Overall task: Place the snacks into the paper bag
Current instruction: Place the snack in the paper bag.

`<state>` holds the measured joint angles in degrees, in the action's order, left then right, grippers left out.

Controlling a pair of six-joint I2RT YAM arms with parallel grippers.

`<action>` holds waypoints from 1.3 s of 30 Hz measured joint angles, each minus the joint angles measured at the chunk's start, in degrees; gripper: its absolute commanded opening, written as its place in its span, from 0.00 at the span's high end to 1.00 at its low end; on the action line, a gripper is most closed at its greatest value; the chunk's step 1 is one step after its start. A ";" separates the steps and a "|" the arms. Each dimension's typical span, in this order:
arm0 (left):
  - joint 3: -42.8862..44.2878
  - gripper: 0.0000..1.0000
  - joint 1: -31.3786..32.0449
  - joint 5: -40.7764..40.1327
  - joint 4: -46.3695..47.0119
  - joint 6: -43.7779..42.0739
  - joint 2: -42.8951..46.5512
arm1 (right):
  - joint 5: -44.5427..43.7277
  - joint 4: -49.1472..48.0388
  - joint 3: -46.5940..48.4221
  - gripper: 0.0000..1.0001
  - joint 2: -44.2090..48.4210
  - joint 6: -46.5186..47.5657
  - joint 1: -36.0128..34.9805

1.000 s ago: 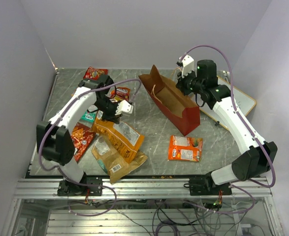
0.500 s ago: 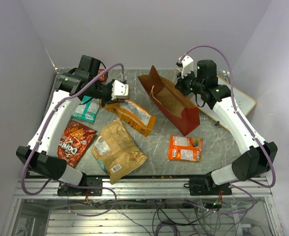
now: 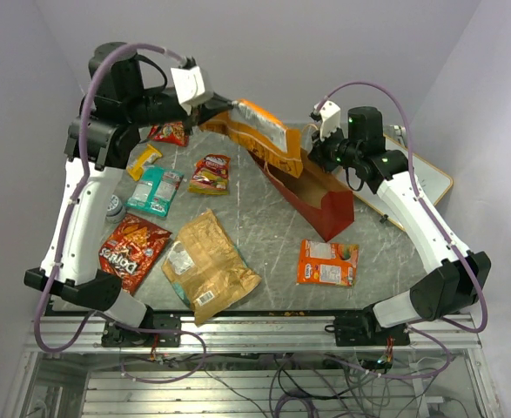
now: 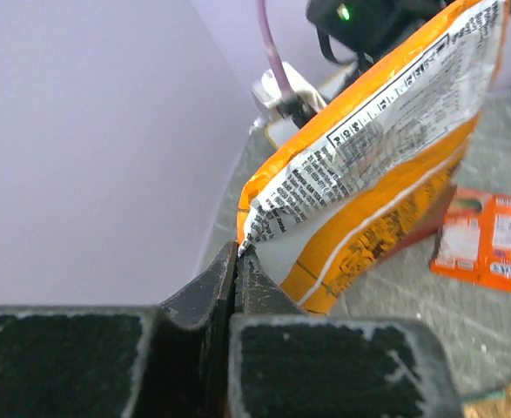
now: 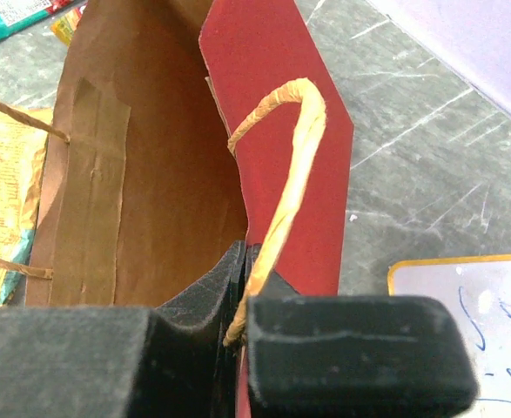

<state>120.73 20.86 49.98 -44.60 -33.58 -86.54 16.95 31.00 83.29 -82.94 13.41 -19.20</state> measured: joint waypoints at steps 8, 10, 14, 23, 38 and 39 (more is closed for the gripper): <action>2.21 0.93 1.86 0.63 13.18 11.74 -5.18 | 0.66 1.46 1.29 1.00 0.09 -0.52 0.00; 2.05 0.93 3.34 0.61 14.49 11.85 -6.93 | 0.63 1.86 2.03 1.00 0.09 -0.90 0.00; 2.23 0.93 6.16 0.37 17.11 12.33 -10.91 | 1.18 3.19 4.13 1.00 0.02 -1.81 0.00; -0.48 0.93 10.86 -4.02 19.15 12.57 -13.42 | 1.75 4.17 5.97 1.00 -0.87 -4.28 0.24; -6.16 0.93 21.55 -25.79 15.82 6.14 -12.02 | 4.07 4.50 6.40 1.00 -3.76 -8.52 3.32; -6.21 0.93 21.94 -26.95 15.61 5.95 -12.02 | 4.31 4.50 6.40 1.00 -3.85 -8.66 3.41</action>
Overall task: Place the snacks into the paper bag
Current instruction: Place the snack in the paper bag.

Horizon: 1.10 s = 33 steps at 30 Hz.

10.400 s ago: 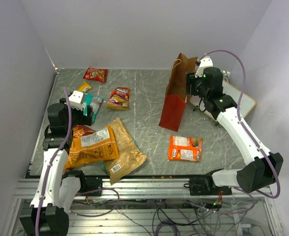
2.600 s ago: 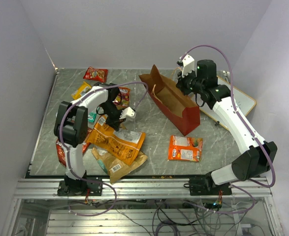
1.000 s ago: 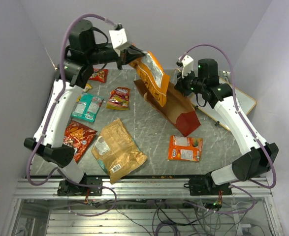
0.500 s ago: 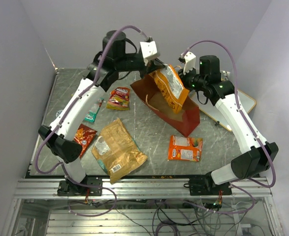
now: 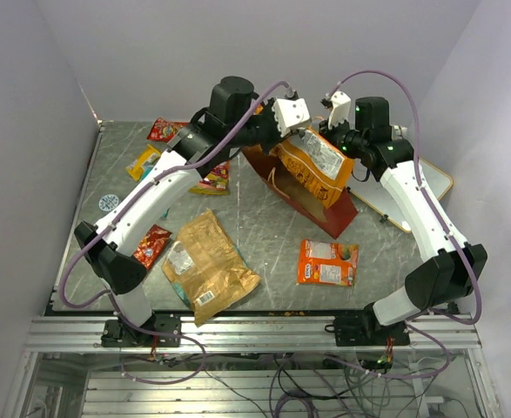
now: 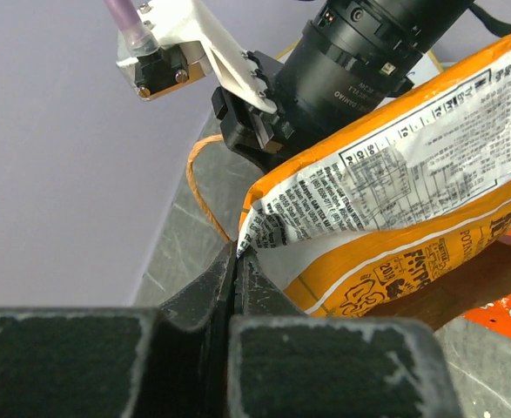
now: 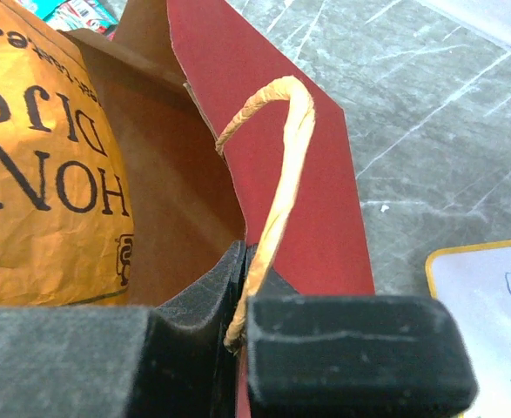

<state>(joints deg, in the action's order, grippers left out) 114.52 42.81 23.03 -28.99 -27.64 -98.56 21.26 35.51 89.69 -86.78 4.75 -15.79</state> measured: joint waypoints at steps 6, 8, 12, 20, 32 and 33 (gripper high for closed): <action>-0.81 0.93 0.52 -4.92 -0.26 -1.03 0.22 | 0.59 -0.02 0.00 1.00 -0.07 -0.02 0.31; -0.81 0.93 0.48 -5.84 -0.48 -1.20 0.35 | 0.63 -0.02 0.00 1.00 -0.07 -0.02 0.42; -0.79 0.93 -0.11 -6.38 -1.03 -1.31 1.33 | 0.66 -0.02 0.00 1.00 -0.07 0.02 0.46; -0.79 0.93 -2.23 -4.98 -1.20 0.15 4.02 | 1.29 -0.02 0.00 1.00 -0.37 0.13 0.48; -3.69 0.93 -2.45 -4.83 -0.94 0.13 4.33 | 2.51 0.15 0.48 1.00 -0.81 0.02 0.48; -4.11 0.93 -2.05 -4.85 -0.98 -0.04 4.24 | 2.60 0.22 0.66 1.00 -0.90 -0.02 0.48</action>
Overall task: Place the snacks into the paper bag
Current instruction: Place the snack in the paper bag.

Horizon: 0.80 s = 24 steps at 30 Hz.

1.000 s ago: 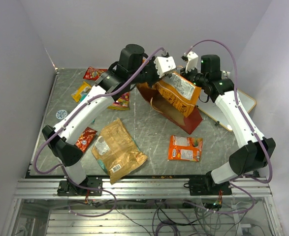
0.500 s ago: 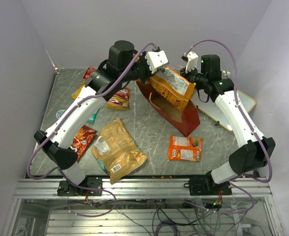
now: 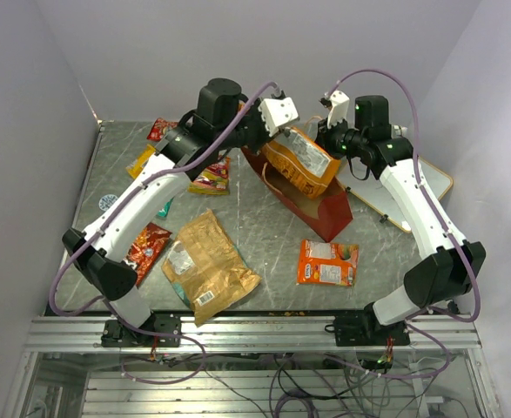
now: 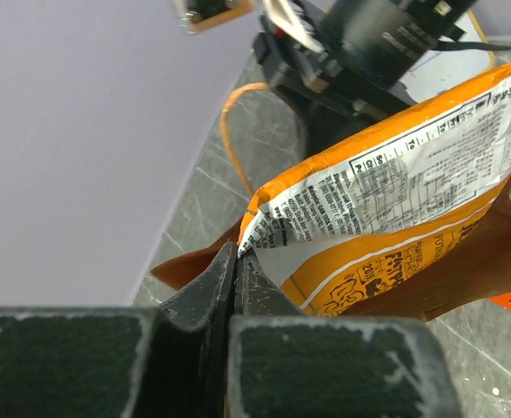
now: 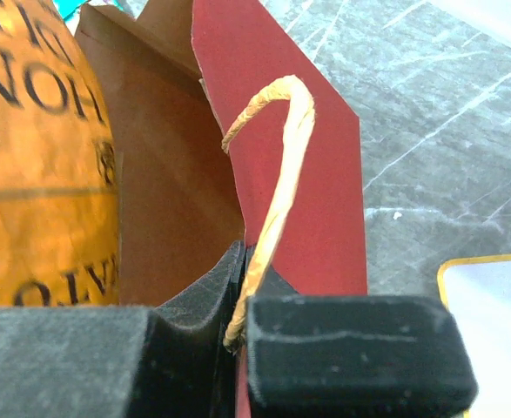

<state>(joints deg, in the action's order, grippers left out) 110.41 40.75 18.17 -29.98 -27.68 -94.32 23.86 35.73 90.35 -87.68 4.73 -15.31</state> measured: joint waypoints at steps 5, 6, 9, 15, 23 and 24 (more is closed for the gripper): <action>-1.01 0.93 1.99 0.33 -0.11 -0.55 -0.63 | 0.37 0.24 0.72 1.00 -0.31 -0.24 0.00; -1.01 0.93 2.19 0.76 -0.13 -0.55 -0.74 | 0.35 0.24 0.72 1.00 -0.33 -0.33 0.00; -0.94 0.93 2.56 3.43 -0.20 -0.57 -0.98 | 0.15 0.24 0.72 1.00 -0.50 -0.70 0.00; -0.44 0.93 2.60 8.87 -0.46 -1.75 -2.08 | 1.14 0.24 0.79 1.00 -1.57 -1.31 0.35; 1.03 0.93 2.60 14.32 -2.21 -3.91 -4.87 | 2.40 0.50 0.94 1.00 -1.90 -1.27 0.57; 1.73 0.93 2.60 14.91 -2.89 -4.35 -5.33 | 2.56 0.63 0.94 1.00 -1.92 -1.27 0.59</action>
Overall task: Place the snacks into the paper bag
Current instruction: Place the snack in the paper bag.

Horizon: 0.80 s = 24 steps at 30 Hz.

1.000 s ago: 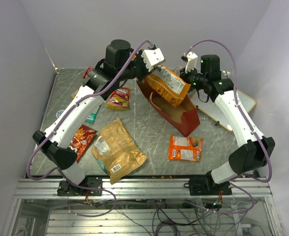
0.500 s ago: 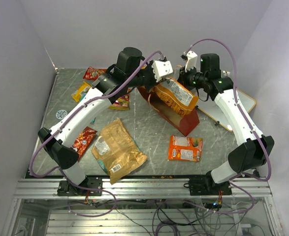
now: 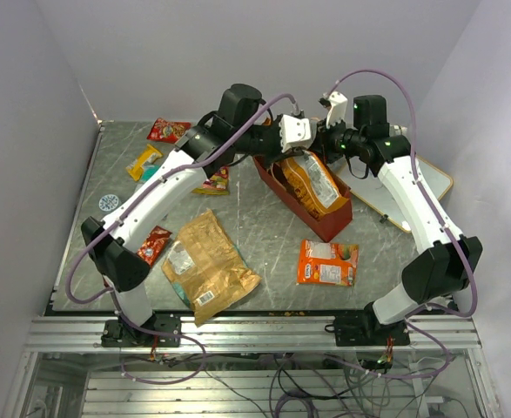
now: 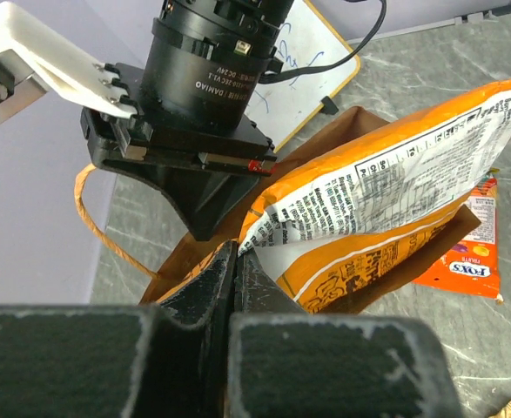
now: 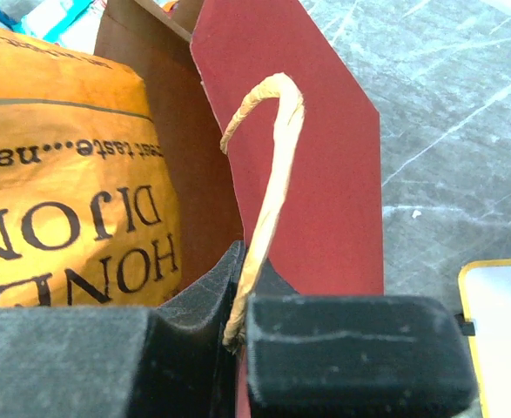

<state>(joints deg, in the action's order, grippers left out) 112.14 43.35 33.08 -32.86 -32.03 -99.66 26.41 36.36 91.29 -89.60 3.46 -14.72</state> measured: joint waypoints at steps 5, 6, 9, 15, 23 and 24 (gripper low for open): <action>1.18 0.93 0.00 1.81 -0.94 -1.49 -0.92 | 0.76 0.39 0.00 1.00 -0.24 0.26 0.00; 1.20 0.93 0.00 2.05 -1.11 -1.68 -0.94 | 0.98 0.46 0.00 1.00 -0.35 0.33 0.00; 1.55 0.93 0.00 2.23 -1.44 -1.86 -1.20 | 1.27 0.87 0.24 1.00 -0.66 0.44 0.00; -0.33 0.93 0.00 0.68 0.13 -1.31 -0.85 | 1.36 1.36 0.96 1.00 -0.92 0.68 0.04; -11.19 0.93 -0.07 -3.87 4.15 1.36 0.24 | 2.21 1.38 0.96 1.00 -0.87 1.36 0.04; -12.11 0.93 -0.09 -3.85 4.24 1.40 0.24 | 2.32 1.38 0.96 1.00 -0.87 1.44 0.04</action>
<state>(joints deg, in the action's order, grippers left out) 100.03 43.27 29.23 -28.62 -30.63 -99.42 28.73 37.74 92.25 -90.48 4.91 -14.68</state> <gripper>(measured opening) 0.076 0.007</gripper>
